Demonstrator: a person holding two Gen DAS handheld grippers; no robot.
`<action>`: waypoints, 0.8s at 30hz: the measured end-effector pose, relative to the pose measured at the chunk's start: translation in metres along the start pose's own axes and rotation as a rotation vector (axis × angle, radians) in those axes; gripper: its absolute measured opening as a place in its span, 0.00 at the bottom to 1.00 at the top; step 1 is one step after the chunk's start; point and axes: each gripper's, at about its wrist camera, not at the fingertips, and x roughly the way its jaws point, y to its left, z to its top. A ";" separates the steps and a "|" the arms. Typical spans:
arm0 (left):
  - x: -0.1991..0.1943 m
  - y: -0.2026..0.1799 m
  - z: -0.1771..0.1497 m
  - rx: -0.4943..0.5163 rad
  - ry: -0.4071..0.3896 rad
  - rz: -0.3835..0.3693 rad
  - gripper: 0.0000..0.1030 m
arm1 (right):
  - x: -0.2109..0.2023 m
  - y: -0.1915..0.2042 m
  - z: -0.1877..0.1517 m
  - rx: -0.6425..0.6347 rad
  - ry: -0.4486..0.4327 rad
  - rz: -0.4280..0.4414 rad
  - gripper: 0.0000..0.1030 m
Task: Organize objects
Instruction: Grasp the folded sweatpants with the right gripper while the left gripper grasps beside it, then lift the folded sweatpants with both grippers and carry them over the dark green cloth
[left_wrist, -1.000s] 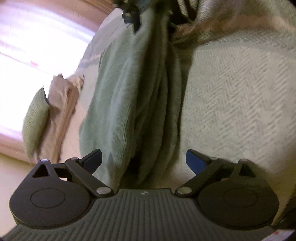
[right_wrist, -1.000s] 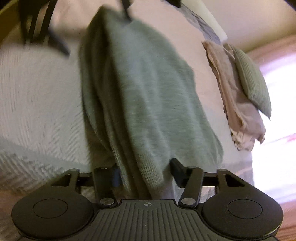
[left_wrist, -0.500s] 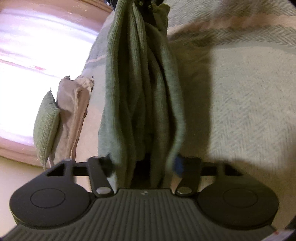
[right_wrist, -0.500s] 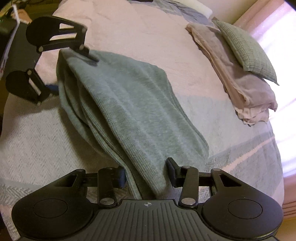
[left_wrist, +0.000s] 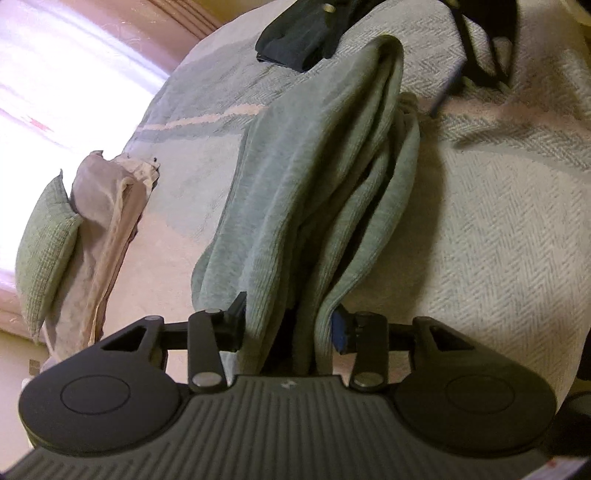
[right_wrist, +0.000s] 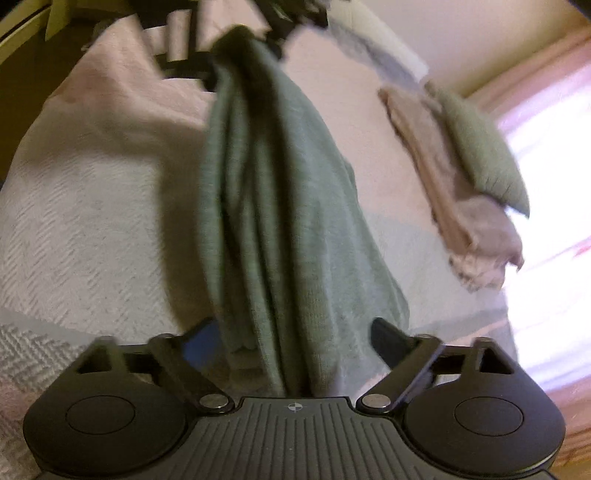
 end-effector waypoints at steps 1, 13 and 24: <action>0.002 0.005 0.000 -0.008 -0.003 -0.012 0.38 | 0.002 0.009 -0.001 -0.028 -0.008 -0.009 0.89; 0.000 0.019 -0.002 -0.055 -0.019 -0.096 0.37 | 0.051 0.017 -0.009 -0.161 0.093 -0.084 0.52; -0.055 0.068 0.001 -0.052 -0.016 -0.217 0.34 | -0.035 -0.067 0.056 -0.036 0.178 0.123 0.44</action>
